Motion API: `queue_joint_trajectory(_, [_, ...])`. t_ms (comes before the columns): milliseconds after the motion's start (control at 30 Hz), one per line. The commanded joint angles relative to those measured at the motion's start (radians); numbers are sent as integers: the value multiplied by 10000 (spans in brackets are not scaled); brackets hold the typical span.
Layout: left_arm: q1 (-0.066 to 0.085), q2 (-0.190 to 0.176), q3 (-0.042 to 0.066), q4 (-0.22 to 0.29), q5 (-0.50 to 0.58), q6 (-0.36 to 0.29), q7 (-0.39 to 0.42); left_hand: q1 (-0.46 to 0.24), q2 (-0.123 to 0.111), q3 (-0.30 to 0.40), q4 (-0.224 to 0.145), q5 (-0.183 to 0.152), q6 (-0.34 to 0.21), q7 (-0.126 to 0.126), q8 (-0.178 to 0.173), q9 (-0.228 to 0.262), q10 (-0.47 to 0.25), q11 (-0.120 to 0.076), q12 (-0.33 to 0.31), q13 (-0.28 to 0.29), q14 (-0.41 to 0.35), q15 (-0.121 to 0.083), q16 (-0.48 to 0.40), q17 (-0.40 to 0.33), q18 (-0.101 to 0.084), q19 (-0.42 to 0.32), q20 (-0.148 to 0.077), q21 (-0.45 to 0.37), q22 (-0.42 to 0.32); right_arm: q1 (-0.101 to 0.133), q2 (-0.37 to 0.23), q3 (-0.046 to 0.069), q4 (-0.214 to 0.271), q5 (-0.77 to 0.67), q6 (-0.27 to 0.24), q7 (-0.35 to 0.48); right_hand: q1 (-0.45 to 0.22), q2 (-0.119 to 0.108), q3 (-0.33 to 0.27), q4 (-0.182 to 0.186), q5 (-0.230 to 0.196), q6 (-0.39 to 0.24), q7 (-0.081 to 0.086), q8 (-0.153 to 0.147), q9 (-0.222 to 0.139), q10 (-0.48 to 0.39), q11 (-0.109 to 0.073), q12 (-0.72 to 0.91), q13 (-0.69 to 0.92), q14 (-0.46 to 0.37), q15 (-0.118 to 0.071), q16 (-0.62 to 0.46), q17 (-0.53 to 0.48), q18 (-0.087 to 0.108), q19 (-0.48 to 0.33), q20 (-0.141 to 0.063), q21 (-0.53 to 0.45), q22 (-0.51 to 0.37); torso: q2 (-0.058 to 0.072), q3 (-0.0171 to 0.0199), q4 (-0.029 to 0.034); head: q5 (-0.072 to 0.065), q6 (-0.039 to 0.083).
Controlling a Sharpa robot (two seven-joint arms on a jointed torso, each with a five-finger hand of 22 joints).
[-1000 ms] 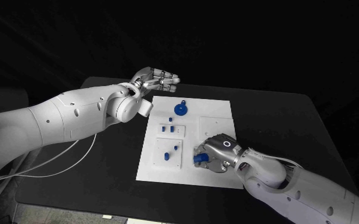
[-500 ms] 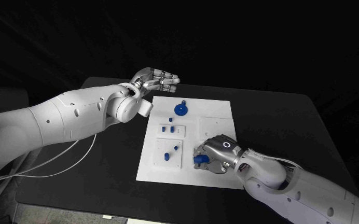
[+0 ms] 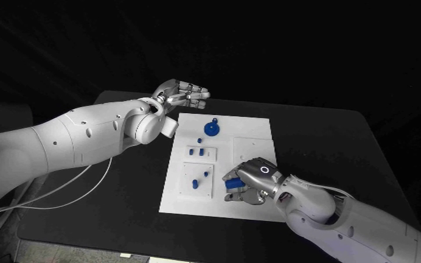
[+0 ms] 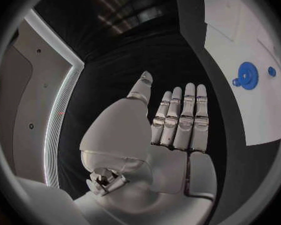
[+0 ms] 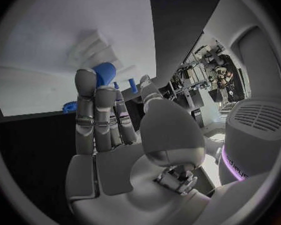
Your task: Assemble the parts on the task board
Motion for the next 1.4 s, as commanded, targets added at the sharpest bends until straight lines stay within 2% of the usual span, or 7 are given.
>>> queue_joint_trajectory(33, [3, 2, 7, 19, -38, 113, 45, 11, 77, 10, -14, 26, -63, -32, 36, 3, -81, 23, -2, 2, -15, 58, -8, 5, -7, 39, -1, 33, -5, -9, -22, -2, 58, 14, -104, -175, 1, -90, 1, 65, -38, -67, 25, -18, -9, -70, 21, 30, 11, -28, -7, -3, -18, 360, 446, 37, -18, -64, 1, -1, -2, 10, -9])
queue_joint_trajectory(333, [3, -5, 7, 15, -47, 126, 28, 25, 83, 17, -35, 24, -68, -32, 37, 3, -94, 26, -2, 2, -21, 60, -7, 5, -6, 33, 2, 31, -7, -10, -65, -2, 21, -116, -74, -580, 121, 211, 151, -357, -200, -47, 47, -20, -10, 315, -101, 34, 20, -13, -101, -39, -51, 271, 435, -53, 56, -302, -2, -8, 2, 0, -2])
queue_joint_trajectory(767, [3, -24, 7, 19, -71, 145, -3, 25, 83, 17, -35, 24, -68, -32, 37, 3, -94, 26, -2, 2, -21, 60, -7, 5, -6, 33, 2, 31, -7, -10, -267, 21, 183, -427, -761, -1463, 96, -390, 1179, 105, -218, -79, 77, -23, -11, 659, -215, 34, 28, 22, -193, -128, -89, 192, 426, -158, 85, -668, -2, -7, -4, 26, 16])
queue_joint_trajectory(1033, [3, -28, 6, 18, -82, 154, -20, 25, 83, 17, -35, 24, -68, -32, 37, 3, -94, 26, -2, 2, -21, 60, -7, 5, -6, 33, 2, 31, -7, -10, -405, 80, 390, -465, -1053, -1783, 79, -748, 1310, 354, -40, -415, 414, -24, -16, 1015, -308, 40, 42, 38, -267, -151, -55, 100, 425, -233, 154, -766, -1, -4, 6, 17, 11])
queue_joint_trajectory(1233, [3, -34, 6, 14, -92, 165, -34, 25, 83, 17, -35, 24, -68, -32, 37, 3, -94, 26, -2, 2, -21, 60, -7, 5, -6, 33, 2, 31, -7, -10, -485, 121, 532, -657, -791, -2239, -16, -1292, 1191, 1089, 31, -340, 654, -20, -11, 1329, -304, 42, 68, 46, -279, -195, -64, 110, 420, -244, 65, -963, -2, -9, 4, 20, -21])
queue_joint_trajectory(1333, [3, -37, 6, 12, -95, 174, -43, 0, 86, 8, -45, 36, -70, -30, 37, 3, -96, 27, -1, 2, -25, 62, -7, 5, -5, 31, 4, 24, -7, -9, -531, 138, 608, -812, -574, -2512, -44, -1487, 258, 1772, 689, -183, 697, -11, 1, 1509, -320, 46, 93, 52, -297, -214, -65, 90, 419, -266, 53, -1018, -6, -13, -5, 19, -22])
queue_joint_trajectory(1400, [3, -37, 6, 11, -96, 180, -48, -6, 83, 6, -42, 35, -72, -30, 36, 2, -98, 28, -1, 2, -27, 63, -7, 5, -5, 30, 4, 23, -8, -9, -560, 149, 664, -932, -431, -2690, 160, -1590, -652, 2685, 1199, -160, 673, -9, 5, 1668, -353, 54, 126, 55, -329, -232, -59, 57, 418, -298, 58, -1048, -6, -13, -5, 19, -22])
